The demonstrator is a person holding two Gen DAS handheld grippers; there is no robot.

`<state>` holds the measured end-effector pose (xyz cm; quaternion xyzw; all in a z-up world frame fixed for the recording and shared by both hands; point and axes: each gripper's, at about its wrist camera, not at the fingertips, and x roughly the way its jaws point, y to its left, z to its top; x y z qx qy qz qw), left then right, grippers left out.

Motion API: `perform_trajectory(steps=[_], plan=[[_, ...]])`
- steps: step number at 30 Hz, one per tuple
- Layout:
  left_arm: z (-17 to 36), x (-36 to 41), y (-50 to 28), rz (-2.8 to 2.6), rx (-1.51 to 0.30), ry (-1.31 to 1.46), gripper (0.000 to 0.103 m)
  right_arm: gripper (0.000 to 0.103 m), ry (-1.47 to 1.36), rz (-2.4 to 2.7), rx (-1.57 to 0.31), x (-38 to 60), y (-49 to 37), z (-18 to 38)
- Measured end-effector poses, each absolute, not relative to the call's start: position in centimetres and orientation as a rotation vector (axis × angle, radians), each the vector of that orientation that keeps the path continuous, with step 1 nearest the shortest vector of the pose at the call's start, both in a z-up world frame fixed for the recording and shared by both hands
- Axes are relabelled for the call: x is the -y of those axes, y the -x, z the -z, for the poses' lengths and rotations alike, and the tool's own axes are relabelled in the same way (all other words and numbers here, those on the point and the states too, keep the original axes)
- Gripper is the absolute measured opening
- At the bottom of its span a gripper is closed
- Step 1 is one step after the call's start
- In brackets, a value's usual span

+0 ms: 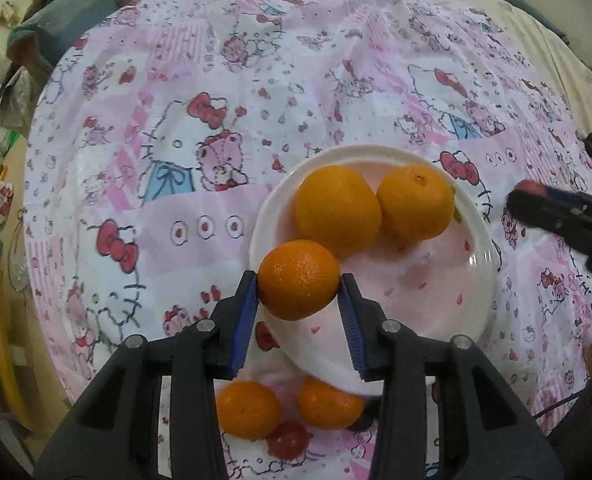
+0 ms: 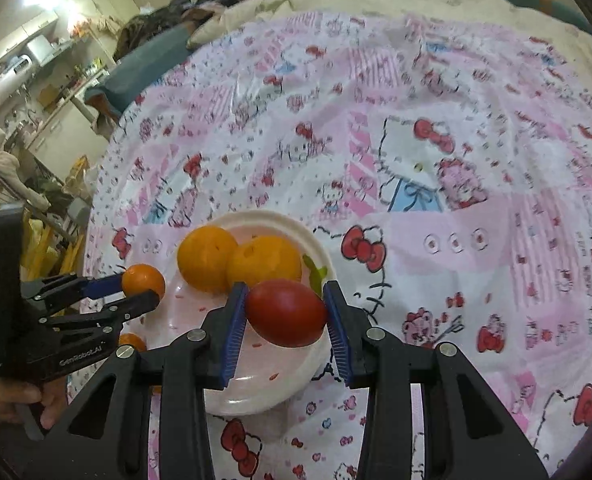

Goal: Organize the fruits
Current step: 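Place the tangerine on the plate with the left gripper while the right gripper carries the tomato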

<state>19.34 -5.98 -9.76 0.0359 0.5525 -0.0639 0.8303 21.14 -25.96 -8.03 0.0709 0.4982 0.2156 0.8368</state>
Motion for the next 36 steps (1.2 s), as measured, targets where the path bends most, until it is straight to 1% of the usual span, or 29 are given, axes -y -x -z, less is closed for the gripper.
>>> perform_trajectory(steps=[6,12,29,30,32,33,35,36], plan=[[11.4,6.9,-20.4,0.146,-1.219,-0.132,0.036,0.04,-0.086,-0.472,-1.129,24.0,-21.4,10.8],[11.8,6.8,-20.8,0.144,-1.232,-0.135,0.037,0.04,-0.07,-0.459,-1.191,23.1,-21.5,12.6],[12.4,6.8,-21.0,0.139,-1.254,-0.119,0.038,0.043,-0.15,-0.461,-1.217,24.1,-21.9,12.6],[12.4,6.8,-20.9,0.141,-1.253,-0.117,0.038,0.043,-0.153,-0.462,-1.213,24.1,-21.9,12.5],[12.3,7.0,-20.9,0.138,-1.248,-0.13,0.039,0.047,-0.158,-0.462,-1.205,24.2,-21.9,12.3],[12.2,7.1,-20.8,0.137,-1.242,-0.143,0.04,0.049,-0.166,-0.459,-1.2,24.4,-21.9,12.2],[12.1,7.2,-20.7,0.136,-1.229,-0.161,0.049,0.051,-0.179,-0.453,-1.198,24.5,-22.0,12.1],[11.8,7.3,-20.6,0.133,-1.217,-0.168,0.056,0.054,-0.191,-0.455,-1.198,24.6,-22.0,12.1]])
